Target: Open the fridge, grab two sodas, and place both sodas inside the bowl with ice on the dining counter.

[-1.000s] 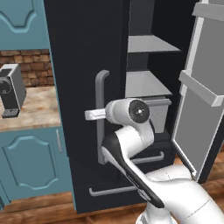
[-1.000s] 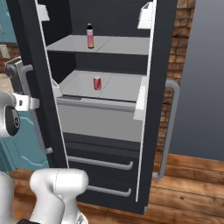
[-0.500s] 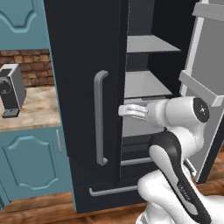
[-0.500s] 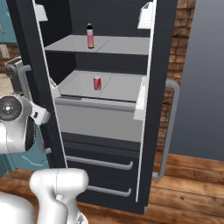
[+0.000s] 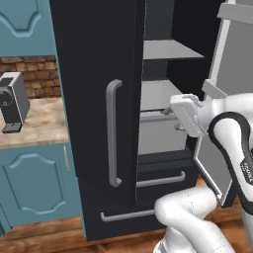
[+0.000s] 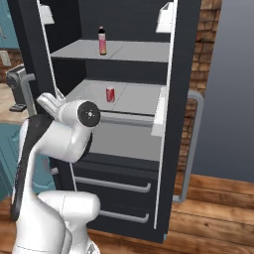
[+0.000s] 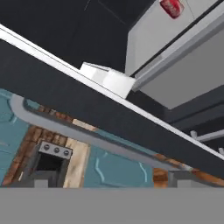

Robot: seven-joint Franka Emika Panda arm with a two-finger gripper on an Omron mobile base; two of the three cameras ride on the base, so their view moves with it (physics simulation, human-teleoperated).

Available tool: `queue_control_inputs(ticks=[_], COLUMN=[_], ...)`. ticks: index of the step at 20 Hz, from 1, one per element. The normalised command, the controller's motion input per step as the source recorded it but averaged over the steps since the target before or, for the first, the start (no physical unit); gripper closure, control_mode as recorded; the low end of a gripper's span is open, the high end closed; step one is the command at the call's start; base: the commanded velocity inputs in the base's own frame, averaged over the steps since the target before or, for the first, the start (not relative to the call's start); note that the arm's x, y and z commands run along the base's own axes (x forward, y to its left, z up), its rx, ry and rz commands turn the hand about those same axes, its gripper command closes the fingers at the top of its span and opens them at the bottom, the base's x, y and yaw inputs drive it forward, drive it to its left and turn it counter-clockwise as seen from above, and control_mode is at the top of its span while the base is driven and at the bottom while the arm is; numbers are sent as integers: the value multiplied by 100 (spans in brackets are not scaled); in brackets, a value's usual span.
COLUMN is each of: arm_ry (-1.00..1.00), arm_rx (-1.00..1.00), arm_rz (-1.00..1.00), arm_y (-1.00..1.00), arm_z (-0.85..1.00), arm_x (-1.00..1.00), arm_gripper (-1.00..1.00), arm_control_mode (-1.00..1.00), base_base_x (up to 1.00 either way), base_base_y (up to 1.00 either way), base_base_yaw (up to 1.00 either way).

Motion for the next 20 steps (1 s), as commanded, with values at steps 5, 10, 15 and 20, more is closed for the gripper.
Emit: queue_control_inputs(ticks=[5,10,15,20], arm_ry=[25,22,13,4], arm_rx=[42,36,20,6], arm_rz=[13,11,10,10], arm_y=[-29,-6,12,35], arm_z=[14,22,28,22], arm_x=[99,100,53,13], arm_gripper=[-100,-100,-100,-100], arm_control_mode=[-100,-100,-100,-100], base_base_x=[0,0,0,0], base_base_y=[0,0,0,0], base_base_yaw=[0,0,0,0])
